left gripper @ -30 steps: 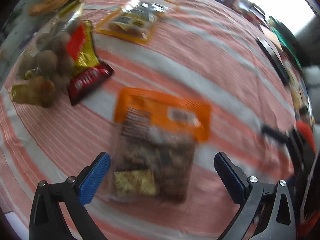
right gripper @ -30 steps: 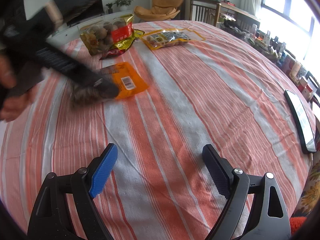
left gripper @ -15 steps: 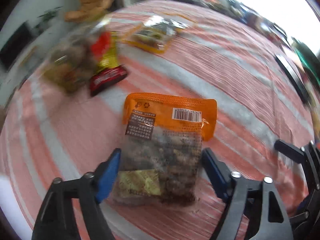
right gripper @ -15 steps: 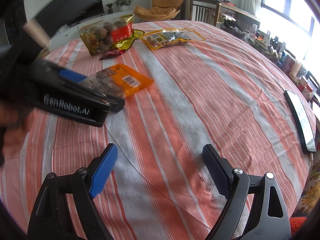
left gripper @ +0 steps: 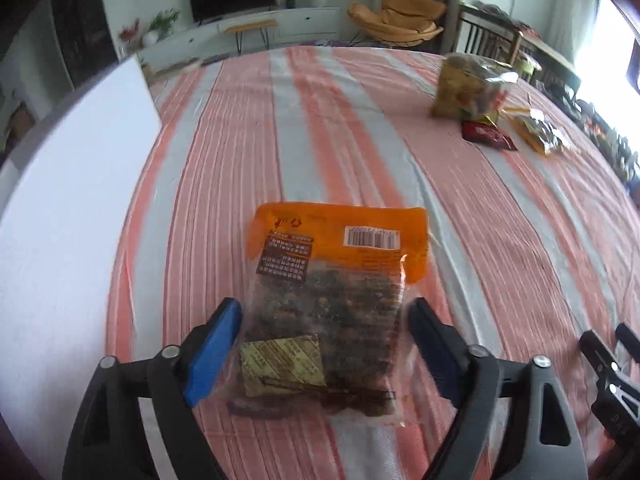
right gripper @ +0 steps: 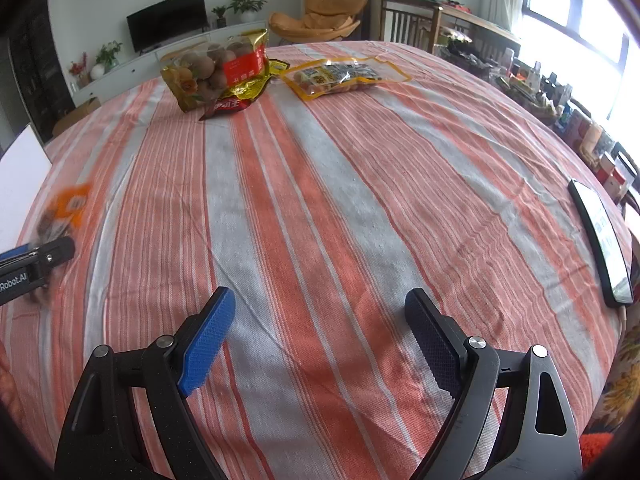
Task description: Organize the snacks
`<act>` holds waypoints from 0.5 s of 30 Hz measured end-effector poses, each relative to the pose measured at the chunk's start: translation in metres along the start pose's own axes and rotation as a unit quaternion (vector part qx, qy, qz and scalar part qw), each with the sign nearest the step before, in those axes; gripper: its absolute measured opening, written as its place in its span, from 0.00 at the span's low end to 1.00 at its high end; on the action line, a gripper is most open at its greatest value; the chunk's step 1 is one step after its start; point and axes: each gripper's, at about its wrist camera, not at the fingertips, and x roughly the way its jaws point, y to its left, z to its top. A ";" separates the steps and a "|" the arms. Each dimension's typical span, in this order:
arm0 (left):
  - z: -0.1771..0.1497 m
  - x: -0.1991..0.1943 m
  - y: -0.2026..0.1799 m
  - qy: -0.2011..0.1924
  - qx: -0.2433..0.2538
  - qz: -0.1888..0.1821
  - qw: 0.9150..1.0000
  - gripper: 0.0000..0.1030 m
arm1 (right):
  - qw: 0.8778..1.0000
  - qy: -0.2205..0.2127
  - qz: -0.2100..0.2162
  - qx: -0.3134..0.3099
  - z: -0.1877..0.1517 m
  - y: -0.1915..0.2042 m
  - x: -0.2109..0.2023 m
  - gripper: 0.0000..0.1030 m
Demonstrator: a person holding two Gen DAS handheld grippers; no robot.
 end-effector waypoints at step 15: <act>-0.006 0.012 -0.019 -0.032 0.027 0.005 0.999 1.00 | 1.000 0.000 0.000 0.000 0.000 0.000 0.000 0.87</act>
